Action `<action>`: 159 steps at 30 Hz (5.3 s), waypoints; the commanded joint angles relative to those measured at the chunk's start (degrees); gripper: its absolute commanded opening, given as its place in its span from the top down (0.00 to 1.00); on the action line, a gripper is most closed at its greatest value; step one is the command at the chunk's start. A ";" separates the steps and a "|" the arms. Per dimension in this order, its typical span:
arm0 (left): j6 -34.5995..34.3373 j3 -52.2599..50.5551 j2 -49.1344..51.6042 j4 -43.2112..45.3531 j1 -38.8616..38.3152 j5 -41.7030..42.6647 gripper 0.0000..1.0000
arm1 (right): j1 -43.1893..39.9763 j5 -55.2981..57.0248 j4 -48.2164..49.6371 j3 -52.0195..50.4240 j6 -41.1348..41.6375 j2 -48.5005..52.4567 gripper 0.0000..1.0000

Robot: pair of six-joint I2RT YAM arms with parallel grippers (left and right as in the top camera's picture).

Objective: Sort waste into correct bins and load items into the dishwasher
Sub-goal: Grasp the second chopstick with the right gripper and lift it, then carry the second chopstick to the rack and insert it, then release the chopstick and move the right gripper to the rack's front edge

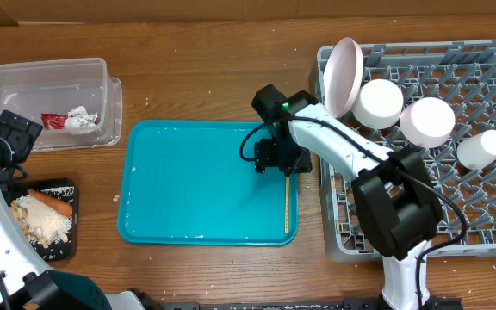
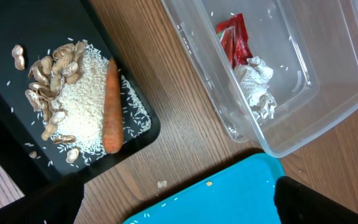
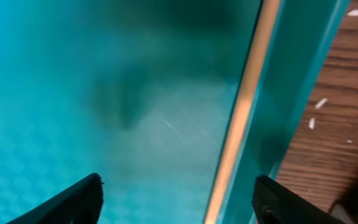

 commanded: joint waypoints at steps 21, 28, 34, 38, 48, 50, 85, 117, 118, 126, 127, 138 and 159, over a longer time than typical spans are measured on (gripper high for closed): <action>0.52 0.31 0.13 0.00 -0.07 -0.44 0.00 | 1.03 3.98 1.05 -0.24 4.81 1.75 0.31; 0.52 0.31 0.13 0.00 -0.07 -0.44 0.00 | 1.03 3.39 1.05 -0.24 4.61 4.04 0.32; 0.52 0.31 0.13 0.00 -0.07 -0.44 0.00 | 1.03 3.39 1.03 -0.24 4.63 4.04 0.55; 0.50 0.31 0.13 0.00 -0.07 -0.44 0.00 | 1.03 3.39 1.07 -0.24 4.68 4.04 0.84; 0.52 0.31 0.13 0.00 -0.07 -0.44 0.00 | 0.17 3.45 -6.16 7.80 4.50 2.14 0.96; 0.52 0.31 0.13 0.00 -0.07 -0.44 0.00 | -0.35 4.02 -9.16 10.86 4.15 0.66 0.96; 0.52 0.31 0.13 0.00 -0.07 -0.44 0.00 | -18.12 5.16 -22.60 4.92 -17.97 -17.46 0.96; 0.50 0.31 0.13 0.00 -0.07 -0.44 0.00 | -18.05 4.39 -20.72 0.72 -12.26 -19.85 0.39; 0.52 0.31 0.13 0.00 -0.07 -0.44 0.00 | -18.01 4.37 -20.83 1.09 -11.82 -21.09 0.39; 0.52 0.31 0.13 0.00 -0.07 -0.44 0.00 | -19.21 7.82 -20.98 2.05 -8.79 -38.36 0.36; 0.52 0.31 0.13 0.00 -0.07 -0.44 0.00 | -19.45 8.96 -21.14 2.03 -7.72 -41.20 0.35; 0.52 0.31 0.13 -0.02 -0.07 -0.44 0.00 | -18.49 10.34 -16.11 -9.73 -2.14 -66.42 0.35; 0.50 0.31 0.13 0.00 -0.07 -0.44 0.00 | -18.49 9.77 -14.05 -23.12 15.76 -74.34 0.00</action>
